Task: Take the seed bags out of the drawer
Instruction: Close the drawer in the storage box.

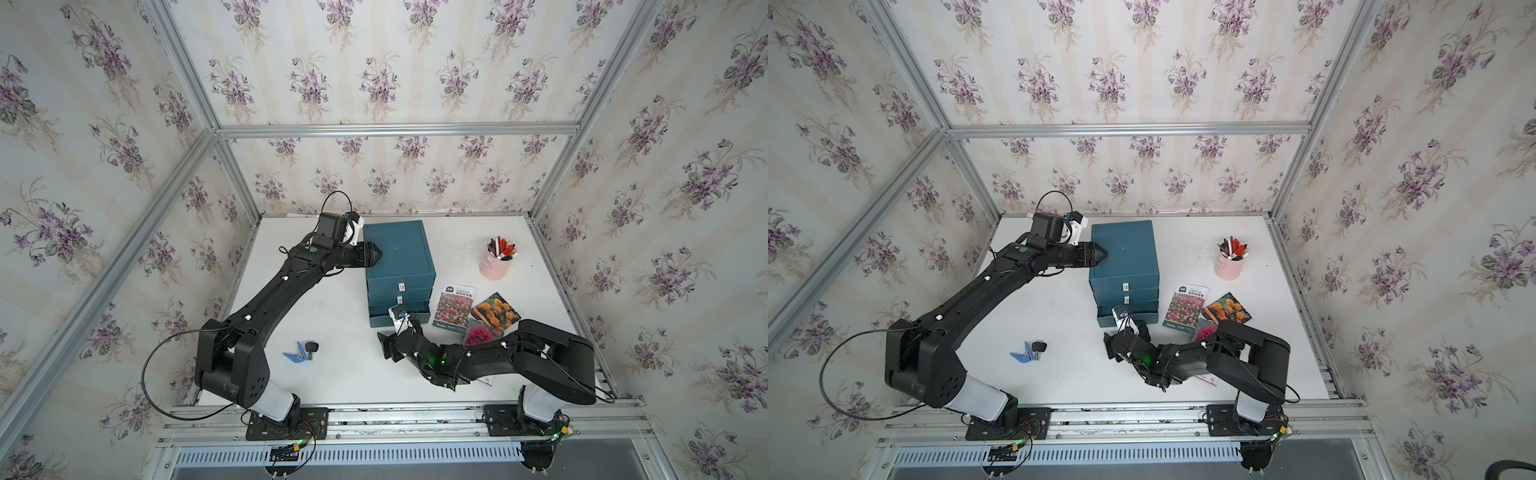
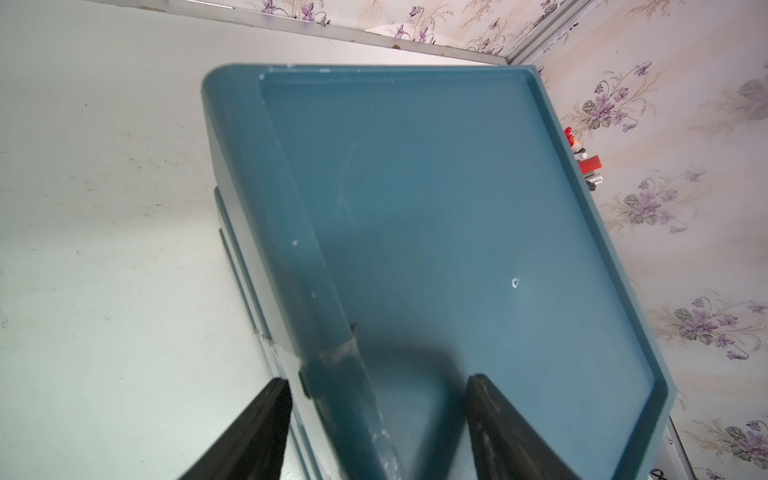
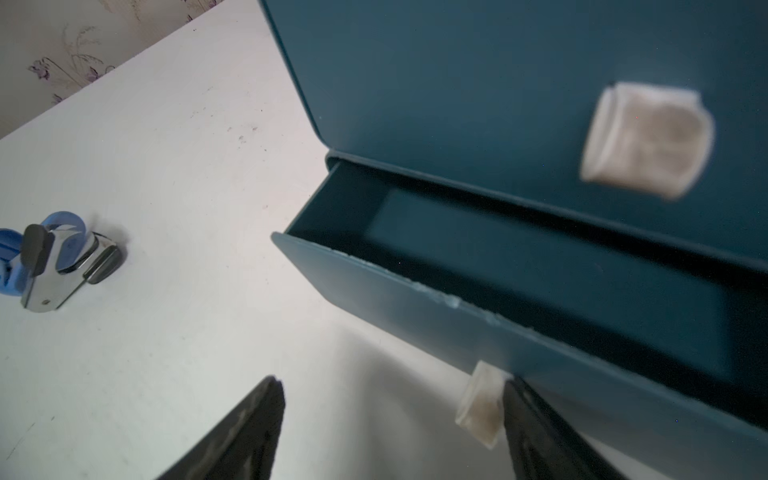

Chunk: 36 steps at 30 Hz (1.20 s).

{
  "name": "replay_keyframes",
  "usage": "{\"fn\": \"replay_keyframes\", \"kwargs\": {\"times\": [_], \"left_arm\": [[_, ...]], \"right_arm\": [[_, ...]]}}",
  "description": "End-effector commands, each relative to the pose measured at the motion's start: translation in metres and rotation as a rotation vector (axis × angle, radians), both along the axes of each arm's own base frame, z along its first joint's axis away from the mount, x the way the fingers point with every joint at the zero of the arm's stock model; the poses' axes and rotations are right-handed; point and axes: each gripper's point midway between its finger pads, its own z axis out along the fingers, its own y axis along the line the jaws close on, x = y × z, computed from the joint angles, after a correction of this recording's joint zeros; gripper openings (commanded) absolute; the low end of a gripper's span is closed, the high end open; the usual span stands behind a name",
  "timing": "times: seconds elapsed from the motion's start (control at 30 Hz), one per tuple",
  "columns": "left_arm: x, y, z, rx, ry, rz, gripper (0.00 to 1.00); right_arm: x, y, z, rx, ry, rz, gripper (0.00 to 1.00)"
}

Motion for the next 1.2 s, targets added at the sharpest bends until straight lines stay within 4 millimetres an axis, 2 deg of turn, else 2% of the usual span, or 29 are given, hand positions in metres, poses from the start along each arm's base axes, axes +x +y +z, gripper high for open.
{"fn": "replay_keyframes", "kwargs": {"times": [0.0, 0.2, 0.53, 0.8, 0.87, 1.0, 1.1, 1.17], "left_arm": [[-0.049, 0.04, -0.059, 0.237, 0.256, 0.026, 0.69], [-0.05, 0.044, -0.056, 0.25, 0.259, 0.037, 0.69], [-0.051, 0.044, -0.052, 0.252, 0.251, 0.033, 0.69], [-0.055, 0.044, -0.051, 0.246, 0.249, 0.023, 0.69], [-0.054, 0.043, -0.048, 0.243, 0.246, 0.026, 0.69], [-0.053, 0.043, -0.041, 0.229, 0.233, 0.042, 0.71], [-0.049, 0.044, -0.023, 0.21, 0.19, 0.069, 0.76], [-0.046, 0.045, -0.007, 0.199, 0.157, 0.088, 0.79]], "right_arm": [[0.007, 0.022, 0.019, 0.048, -0.077, 0.049, 0.85], [0.013, 0.032, 0.013, 0.026, -0.087, 0.07, 0.85], [0.03, 0.023, 0.0, -0.081, -0.23, 0.028, 0.86], [0.037, 0.016, 0.008, -0.083, -0.266, -0.033, 0.88], [0.036, 0.008, 0.017, -0.079, -0.271, -0.063, 0.88], [0.004, -0.004, 0.047, -0.053, -0.249, -0.02, 0.88], [-0.02, -0.024, 0.079, -0.002, -0.2, -0.022, 0.89], [-0.028, -0.041, 0.105, 0.037, -0.182, -0.033, 0.9]]}}
